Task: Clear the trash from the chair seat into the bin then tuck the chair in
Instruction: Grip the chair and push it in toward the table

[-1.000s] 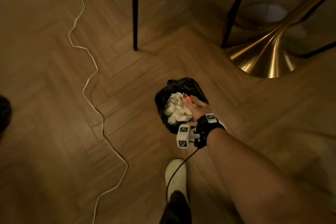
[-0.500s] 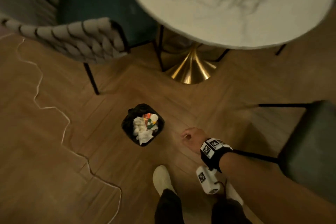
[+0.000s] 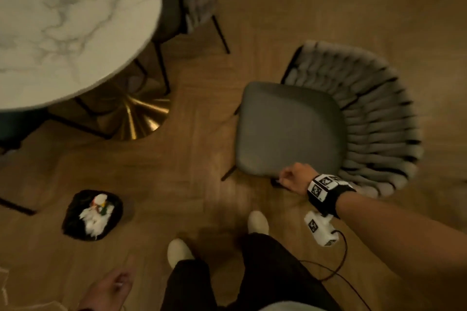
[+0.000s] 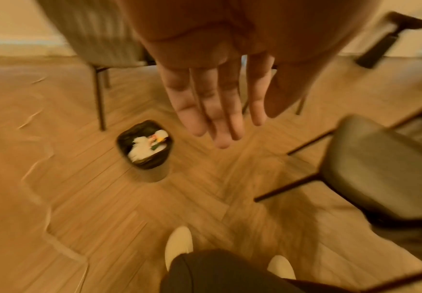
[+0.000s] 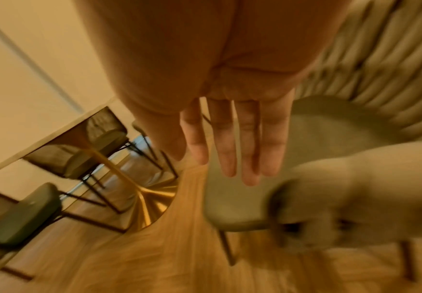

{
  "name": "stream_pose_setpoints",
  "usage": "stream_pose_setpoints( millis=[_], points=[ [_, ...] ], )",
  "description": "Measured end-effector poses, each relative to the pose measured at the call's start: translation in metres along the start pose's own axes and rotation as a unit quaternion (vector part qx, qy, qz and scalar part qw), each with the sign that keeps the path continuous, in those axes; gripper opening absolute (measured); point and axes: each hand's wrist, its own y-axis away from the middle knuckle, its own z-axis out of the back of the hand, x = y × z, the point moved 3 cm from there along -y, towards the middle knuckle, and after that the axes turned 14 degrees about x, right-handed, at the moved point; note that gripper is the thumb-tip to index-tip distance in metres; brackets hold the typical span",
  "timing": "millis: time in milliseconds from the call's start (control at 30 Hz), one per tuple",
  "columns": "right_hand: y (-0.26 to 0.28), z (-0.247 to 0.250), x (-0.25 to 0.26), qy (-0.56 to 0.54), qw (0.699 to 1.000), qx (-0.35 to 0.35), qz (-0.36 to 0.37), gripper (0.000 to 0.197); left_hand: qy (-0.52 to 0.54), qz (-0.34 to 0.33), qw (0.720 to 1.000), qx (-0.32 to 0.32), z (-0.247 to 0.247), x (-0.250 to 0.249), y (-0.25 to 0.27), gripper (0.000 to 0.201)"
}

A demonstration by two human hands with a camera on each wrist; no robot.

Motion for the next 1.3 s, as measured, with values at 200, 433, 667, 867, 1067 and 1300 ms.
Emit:
stream_pose_setpoints(
  millis=[200,433,667,867,1067,1300],
  points=[
    [0.084,-0.001,-0.165,-0.055,0.992,-0.028,-0.112,0.021,-0.067,-0.122,0.99,0.029,-0.015,-0.23,0.041,0.021],
    [0.146,0.005,-0.249,-0.08,0.98,-0.05,-0.175,0.012,-0.141,-0.268,0.949,0.083,-0.096,-0.378,0.009,0.029],
    [0.124,0.078,-0.318,-0.01,0.992,-0.034,-0.119,0.023,-0.09,-0.277,0.955,0.059,-0.192,-0.475,0.014,0.027],
    [0.04,0.202,-0.398,0.279,0.957,-0.022,0.072,0.053,0.008,-0.241,0.97,-0.006,-0.316,-0.592,-0.01,0.019],
    [-0.03,0.271,-0.46,0.568,0.801,0.048,0.181,0.089,0.035,-0.134,0.99,0.018,-0.43,-0.729,-0.013,0.047],
    [-0.089,0.288,-0.459,0.64,0.733,0.049,0.224,0.098,-0.065,-0.054,0.995,-0.049,-0.443,-0.81,-0.072,0.096]
  ],
)
